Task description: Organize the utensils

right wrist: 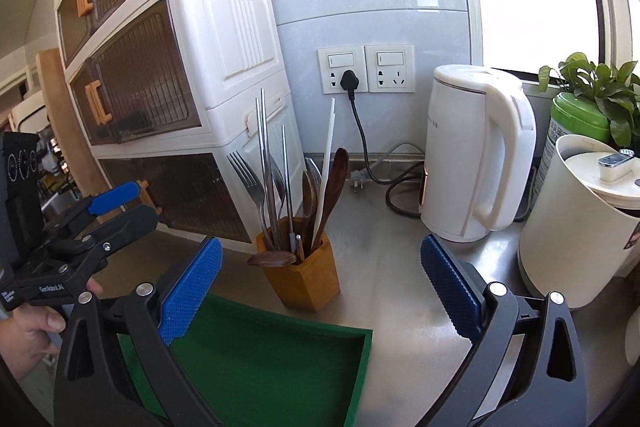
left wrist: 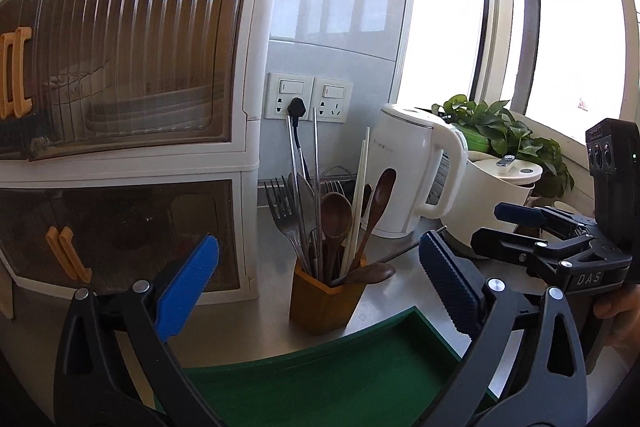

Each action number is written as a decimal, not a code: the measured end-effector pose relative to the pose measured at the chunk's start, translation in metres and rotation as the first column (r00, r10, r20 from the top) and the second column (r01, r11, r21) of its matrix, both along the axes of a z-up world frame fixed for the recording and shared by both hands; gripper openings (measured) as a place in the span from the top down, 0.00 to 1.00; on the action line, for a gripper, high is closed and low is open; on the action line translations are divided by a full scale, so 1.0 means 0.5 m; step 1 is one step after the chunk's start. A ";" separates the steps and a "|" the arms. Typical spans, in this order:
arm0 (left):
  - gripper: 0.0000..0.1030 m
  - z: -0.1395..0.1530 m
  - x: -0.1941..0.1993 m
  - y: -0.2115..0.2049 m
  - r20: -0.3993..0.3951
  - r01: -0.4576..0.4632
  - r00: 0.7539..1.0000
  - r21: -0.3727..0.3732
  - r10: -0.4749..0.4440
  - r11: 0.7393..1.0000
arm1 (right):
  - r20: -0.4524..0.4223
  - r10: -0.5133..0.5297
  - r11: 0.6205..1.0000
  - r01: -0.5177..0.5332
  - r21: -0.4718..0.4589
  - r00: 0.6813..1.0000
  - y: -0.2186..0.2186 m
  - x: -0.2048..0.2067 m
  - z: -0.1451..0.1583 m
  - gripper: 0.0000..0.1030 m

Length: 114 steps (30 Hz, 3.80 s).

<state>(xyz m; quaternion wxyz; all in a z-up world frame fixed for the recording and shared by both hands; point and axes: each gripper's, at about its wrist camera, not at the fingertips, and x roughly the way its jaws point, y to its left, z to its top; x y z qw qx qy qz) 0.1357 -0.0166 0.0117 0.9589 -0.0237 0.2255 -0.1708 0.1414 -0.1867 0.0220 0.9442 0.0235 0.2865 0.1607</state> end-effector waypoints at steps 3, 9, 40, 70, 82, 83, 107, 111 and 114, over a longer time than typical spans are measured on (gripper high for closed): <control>0.08 0.015 -0.024 -0.006 -0.088 -0.007 0.996 0.025 0.009 1.000 | -0.047 -0.036 0.999 0.035 -0.034 0.998 0.002 -0.036 0.005 0.03; 0.08 0.027 -0.081 -0.011 -0.190 -0.034 0.981 0.045 0.042 0.998 | -0.153 -0.076 0.994 0.064 -0.086 0.985 0.033 -0.103 0.000 0.03; 0.08 0.025 -0.281 -0.012 -0.347 -0.123 0.924 0.131 0.162 0.984 | -0.297 -0.222 0.967 0.172 -0.188 0.929 0.103 -0.270 -0.064 0.03; 0.08 0.017 -0.315 0.032 -0.375 -0.171 0.904 0.117 0.203 0.978 | -0.305 -0.205 0.970 0.151 -0.192 0.930 0.130 -0.290 -0.068 0.03; 0.08 0.026 -0.321 0.030 -0.361 -0.179 0.908 0.123 0.212 0.976 | -0.305 -0.201 0.971 0.148 -0.188 0.931 0.130 -0.290 -0.065 0.03; 0.08 0.027 -0.321 0.029 -0.360 -0.177 0.909 0.122 0.210 0.977 | -0.305 -0.201 0.971 0.148 -0.187 0.931 0.131 -0.290 -0.065 0.04; 0.08 0.034 -0.324 0.024 -0.352 -0.194 0.907 0.134 0.230 0.972 | -0.310 -0.200 0.973 0.151 -0.176 0.929 0.129 -0.289 -0.069 0.03; 0.08 0.032 -0.322 0.023 -0.355 -0.194 0.906 0.139 0.231 0.971 | -0.311 -0.200 0.973 0.153 -0.171 0.929 0.127 -0.288 -0.069 0.03; 0.08 0.032 -0.322 0.023 -0.353 -0.194 0.906 0.140 0.232 0.971 | -0.313 -0.197 0.974 0.150 -0.169 0.929 0.128 -0.286 -0.070 0.03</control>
